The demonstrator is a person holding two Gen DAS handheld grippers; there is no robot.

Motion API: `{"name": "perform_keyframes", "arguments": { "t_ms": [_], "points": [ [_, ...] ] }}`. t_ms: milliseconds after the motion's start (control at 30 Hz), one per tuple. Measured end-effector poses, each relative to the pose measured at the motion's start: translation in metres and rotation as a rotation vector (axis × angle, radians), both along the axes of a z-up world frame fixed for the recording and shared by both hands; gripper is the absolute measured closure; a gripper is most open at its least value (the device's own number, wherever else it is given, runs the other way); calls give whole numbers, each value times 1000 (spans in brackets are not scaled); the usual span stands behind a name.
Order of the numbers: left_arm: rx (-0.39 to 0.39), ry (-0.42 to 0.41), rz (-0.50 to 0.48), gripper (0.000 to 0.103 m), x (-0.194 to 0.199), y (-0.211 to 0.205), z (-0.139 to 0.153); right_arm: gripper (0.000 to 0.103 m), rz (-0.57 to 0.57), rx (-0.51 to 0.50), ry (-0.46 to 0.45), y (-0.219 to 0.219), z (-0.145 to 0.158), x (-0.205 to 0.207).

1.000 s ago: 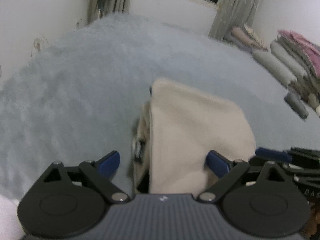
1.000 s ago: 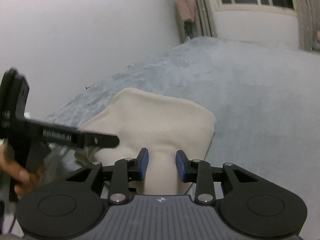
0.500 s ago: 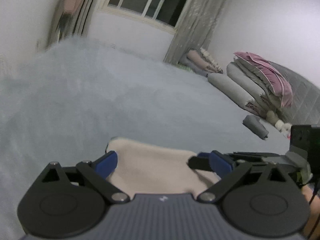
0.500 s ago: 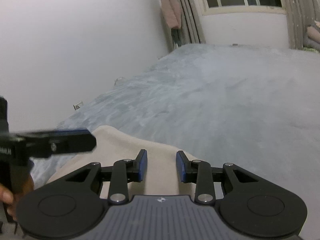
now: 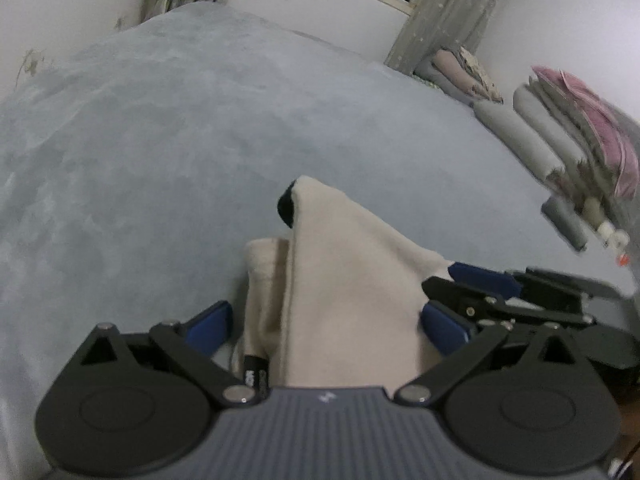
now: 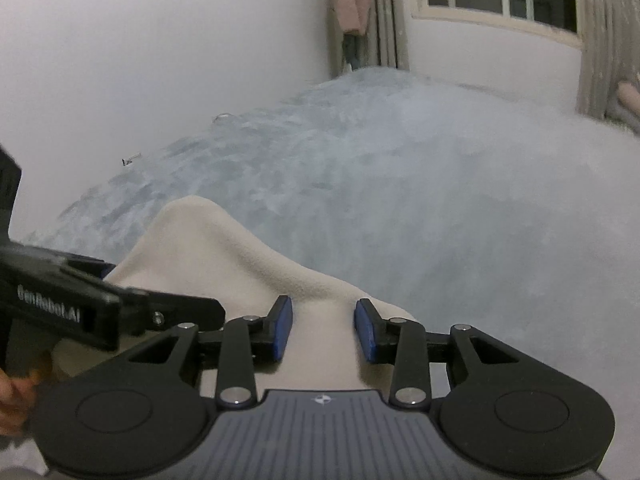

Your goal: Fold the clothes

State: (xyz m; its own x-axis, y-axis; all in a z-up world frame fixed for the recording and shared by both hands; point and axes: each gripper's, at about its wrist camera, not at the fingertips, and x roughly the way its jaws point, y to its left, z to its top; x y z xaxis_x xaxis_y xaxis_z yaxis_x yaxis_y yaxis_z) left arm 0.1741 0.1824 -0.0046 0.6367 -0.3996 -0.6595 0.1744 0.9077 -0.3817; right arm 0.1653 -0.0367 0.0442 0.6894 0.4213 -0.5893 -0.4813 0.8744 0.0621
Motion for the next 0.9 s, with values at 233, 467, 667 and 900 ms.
{"name": "perform_keyframes", "arguments": {
  "t_ms": [233,467,667,900],
  "points": [
    [-5,-36,22,6,-31,-1,22,12,-10,148,52,-49,31,-50],
    [87,-22,22,5,-55,-22,19,12,-22,251,228,-68,0,-59],
    [107,-6,32,2,-58,-27,15,8,-20,172,204,-55,-8,-63],
    [109,-12,29,0,-62,-28,8,7,-20,130,189,-49,-12,-63]
  ]
}}
